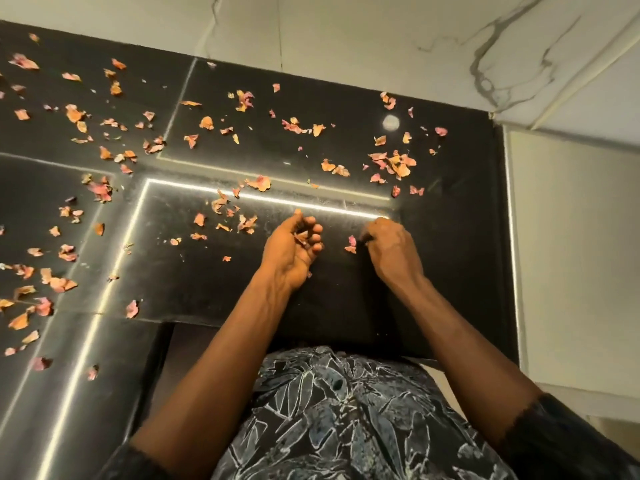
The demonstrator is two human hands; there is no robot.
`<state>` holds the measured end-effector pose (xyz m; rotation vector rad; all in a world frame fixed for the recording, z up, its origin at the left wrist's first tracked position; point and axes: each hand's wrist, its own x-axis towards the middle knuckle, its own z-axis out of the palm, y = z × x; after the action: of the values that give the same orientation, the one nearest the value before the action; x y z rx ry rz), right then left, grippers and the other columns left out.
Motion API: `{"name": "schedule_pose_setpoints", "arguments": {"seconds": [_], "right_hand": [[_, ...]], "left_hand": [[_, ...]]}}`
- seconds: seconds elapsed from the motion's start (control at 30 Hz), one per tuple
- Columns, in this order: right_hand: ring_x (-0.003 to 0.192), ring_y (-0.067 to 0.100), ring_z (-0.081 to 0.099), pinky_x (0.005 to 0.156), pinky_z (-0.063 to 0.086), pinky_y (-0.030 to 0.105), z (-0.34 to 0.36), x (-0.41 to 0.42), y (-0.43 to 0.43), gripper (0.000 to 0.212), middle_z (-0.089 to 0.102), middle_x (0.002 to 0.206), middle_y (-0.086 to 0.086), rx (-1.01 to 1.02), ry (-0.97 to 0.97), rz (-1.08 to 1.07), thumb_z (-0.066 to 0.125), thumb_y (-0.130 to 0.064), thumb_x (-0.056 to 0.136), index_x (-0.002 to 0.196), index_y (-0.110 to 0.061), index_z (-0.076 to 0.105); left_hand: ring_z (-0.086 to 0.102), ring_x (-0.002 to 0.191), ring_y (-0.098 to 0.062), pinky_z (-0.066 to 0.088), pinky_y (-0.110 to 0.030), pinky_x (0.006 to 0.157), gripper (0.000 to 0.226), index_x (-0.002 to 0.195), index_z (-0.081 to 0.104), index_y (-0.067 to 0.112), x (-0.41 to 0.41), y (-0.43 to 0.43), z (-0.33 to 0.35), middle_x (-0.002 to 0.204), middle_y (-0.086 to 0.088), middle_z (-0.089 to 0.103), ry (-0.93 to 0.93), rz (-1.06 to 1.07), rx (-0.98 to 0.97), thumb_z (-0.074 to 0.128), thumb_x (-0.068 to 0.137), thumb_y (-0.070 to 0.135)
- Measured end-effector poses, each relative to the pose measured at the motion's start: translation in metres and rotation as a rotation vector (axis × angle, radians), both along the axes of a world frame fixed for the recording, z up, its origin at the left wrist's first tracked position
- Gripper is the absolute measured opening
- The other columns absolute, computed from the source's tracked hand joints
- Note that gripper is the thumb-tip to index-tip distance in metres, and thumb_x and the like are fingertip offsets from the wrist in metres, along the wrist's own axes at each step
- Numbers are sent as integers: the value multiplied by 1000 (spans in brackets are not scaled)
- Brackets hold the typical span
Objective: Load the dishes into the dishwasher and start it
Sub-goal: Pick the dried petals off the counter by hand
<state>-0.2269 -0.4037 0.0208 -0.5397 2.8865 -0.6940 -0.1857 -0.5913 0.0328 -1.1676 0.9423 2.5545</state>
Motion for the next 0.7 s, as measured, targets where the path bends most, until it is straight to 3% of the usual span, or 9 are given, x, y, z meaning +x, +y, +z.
{"name": "schedule_pose_setpoints", "arguments": {"seconds": [0.13, 0.23, 0.37, 0.43, 0.53, 0.6, 0.7], "right_hand": [[82, 6, 66, 78, 57, 24, 25, 2, -9, 16, 72, 88, -4, -207, -139, -240, 69, 2, 87, 87, -12, 77], [84, 2, 67, 75, 52, 11, 55, 9, -23, 16, 72, 89, -7, -359, -111, -178, 71, 0, 86, 92, -13, 78], [89, 3, 67, 79, 53, 17, 72, 11, -36, 17, 72, 94, -8, -378, -87, -10, 70, -6, 89, 101, -16, 77], [94, 2, 66, 85, 54, 18, 65, 4, -28, 19, 73, 102, -6, -372, -27, -86, 69, -8, 91, 108, -16, 76], [102, 8, 64, 92, 56, 31, 34, -3, -5, 28, 69, 112, -2, -188, -82, -223, 73, -15, 90, 117, -17, 72], [109, 17, 60, 96, 54, 39, 14, 4, 2, 41, 62, 118, 2, -47, -172, -187, 79, -20, 85, 125, -18, 67], [104, 21, 54, 88, 50, 34, -6, 20, -9, 36, 59, 115, 3, 15, -63, -39, 77, -18, 85, 121, -15, 70]], "left_hand": [[59, 62, -11, 51, -21, 56, 30, 84, 63, 11, -7, 1, -2, 75, -5, 63, 24, -126, -16, 49, 103, 29], [64, 66, -12, 56, -23, 60, 31, 91, 65, 8, -10, 10, -1, 79, -7, 65, 37, -214, 25, 49, 104, 31], [65, 66, -14, 58, -25, 60, 35, 93, 68, 8, -14, 19, 4, 76, -6, 66, 51, -250, 145, 46, 105, 33], [63, 68, -16, 57, -25, 57, 36, 92, 68, 4, -18, 17, 3, 78, -9, 65, 27, -224, 183, 46, 105, 30], [59, 61, -13, 52, -21, 51, 32, 87, 66, 4, -21, 7, -4, 78, -9, 62, -21, -152, 180, 47, 104, 23], [57, 59, -12, 50, -20, 50, 30, 84, 65, 6, -24, 1, -7, 77, -7, 61, -31, -101, 179, 47, 103, 21], [57, 57, -11, 49, -20, 50, 29, 84, 64, 7, -28, -1, -11, 74, -6, 62, -19, -76, 160, 47, 103, 21]]}}
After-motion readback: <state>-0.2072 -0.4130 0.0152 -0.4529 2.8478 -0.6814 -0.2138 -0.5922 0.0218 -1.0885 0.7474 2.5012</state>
